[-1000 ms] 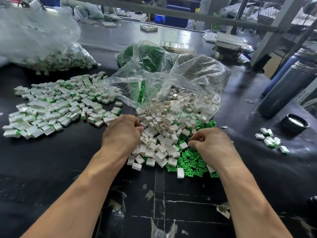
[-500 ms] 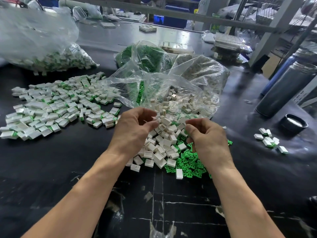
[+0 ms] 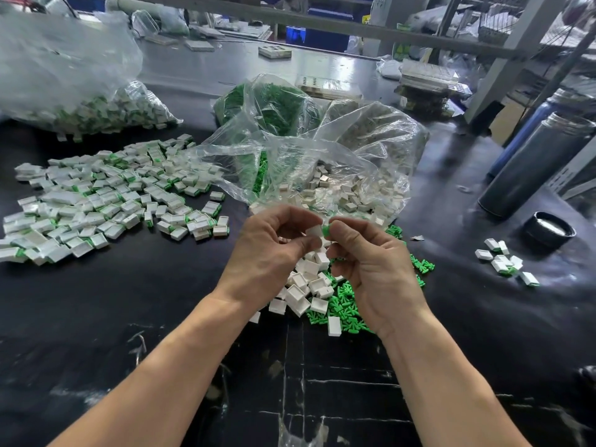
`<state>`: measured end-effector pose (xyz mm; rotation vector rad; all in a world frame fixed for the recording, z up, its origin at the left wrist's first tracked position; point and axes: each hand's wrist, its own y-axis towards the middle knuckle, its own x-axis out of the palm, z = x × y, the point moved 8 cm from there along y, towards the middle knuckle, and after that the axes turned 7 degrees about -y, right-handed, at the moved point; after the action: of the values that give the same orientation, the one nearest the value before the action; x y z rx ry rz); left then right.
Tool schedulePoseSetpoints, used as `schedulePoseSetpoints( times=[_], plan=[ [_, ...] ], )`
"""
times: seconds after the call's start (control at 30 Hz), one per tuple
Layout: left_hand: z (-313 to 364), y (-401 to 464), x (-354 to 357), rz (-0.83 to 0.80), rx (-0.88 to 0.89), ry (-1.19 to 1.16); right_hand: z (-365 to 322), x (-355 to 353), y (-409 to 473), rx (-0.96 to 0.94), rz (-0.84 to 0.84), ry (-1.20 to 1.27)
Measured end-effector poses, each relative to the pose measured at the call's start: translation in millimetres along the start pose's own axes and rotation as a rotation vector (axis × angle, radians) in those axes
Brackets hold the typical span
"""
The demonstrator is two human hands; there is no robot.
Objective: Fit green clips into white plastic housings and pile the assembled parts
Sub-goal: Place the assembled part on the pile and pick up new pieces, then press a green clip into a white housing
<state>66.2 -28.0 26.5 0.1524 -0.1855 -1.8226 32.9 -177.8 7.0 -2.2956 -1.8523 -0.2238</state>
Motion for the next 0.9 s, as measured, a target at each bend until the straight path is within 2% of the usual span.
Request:
schedulePoseSetpoints(
  times=[0.3, 0.57, 0.8, 0.9],
  plan=[
    [-3, -1, 7, -0.025, 0.001, -0.1, 3, -6, 1, -0.017, 0.078, -0.07],
    [-12, 0, 4, 0.024, -0.064, -0.195, -13, -7, -5, -0.211, 0.164, -0.33],
    [-13, -3, 5, 0.042, -0.089, -0.173, -9, -6, -3, -0.171, 0.097, -0.387],
    [-11, -3, 4, 0.048, -0.072, -0.118, -8, -6, -3, -0.165, 0.056, -0.488]
  ],
)
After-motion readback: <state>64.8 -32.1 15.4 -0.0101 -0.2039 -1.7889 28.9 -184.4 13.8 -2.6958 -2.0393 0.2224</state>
